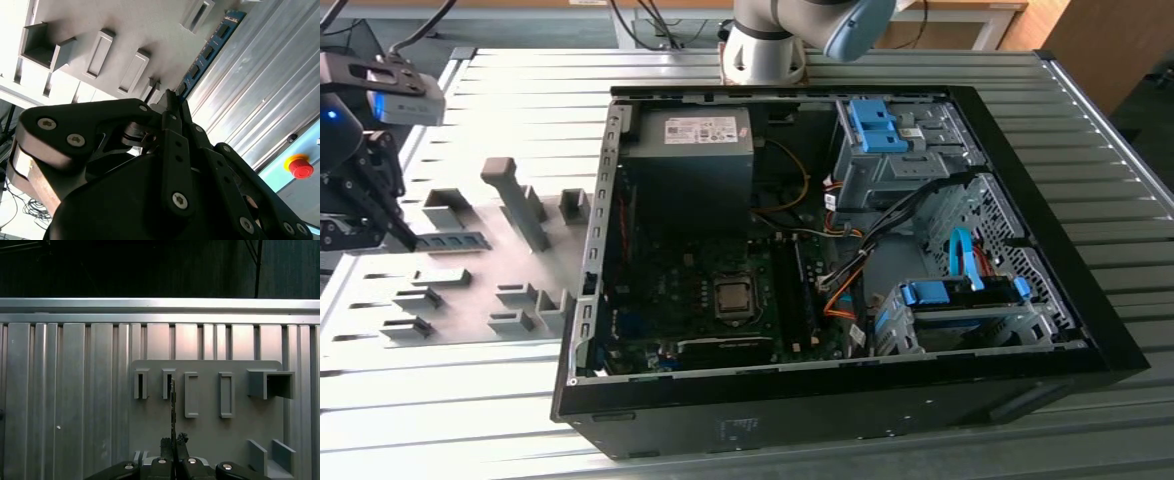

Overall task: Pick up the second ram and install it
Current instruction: 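Pick up the second ram and move it above second insertion slot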

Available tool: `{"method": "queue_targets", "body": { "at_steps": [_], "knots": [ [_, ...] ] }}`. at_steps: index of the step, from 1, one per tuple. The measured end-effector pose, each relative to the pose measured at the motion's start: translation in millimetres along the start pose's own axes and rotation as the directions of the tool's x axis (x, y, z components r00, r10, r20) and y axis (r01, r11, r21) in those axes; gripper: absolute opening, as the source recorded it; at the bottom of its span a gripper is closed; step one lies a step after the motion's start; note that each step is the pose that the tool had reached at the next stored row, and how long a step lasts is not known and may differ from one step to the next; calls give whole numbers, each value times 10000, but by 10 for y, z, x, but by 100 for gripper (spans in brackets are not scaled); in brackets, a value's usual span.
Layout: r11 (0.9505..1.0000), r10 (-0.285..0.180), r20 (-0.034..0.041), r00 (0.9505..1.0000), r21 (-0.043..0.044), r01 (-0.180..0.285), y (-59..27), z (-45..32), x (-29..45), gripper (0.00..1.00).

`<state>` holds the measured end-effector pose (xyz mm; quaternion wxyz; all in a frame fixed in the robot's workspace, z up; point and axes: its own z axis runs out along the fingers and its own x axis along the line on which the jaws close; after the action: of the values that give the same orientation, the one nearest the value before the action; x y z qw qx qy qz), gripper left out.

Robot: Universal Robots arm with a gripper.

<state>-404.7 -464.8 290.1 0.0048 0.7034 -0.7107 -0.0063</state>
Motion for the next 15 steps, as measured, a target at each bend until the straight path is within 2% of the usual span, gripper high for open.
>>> {"method": "queue_targets", "body": {
  "at_steps": [15],
  "knots": [
    [10000,0,0,10000,0,0,2,-119,0,14]
  ]
}}
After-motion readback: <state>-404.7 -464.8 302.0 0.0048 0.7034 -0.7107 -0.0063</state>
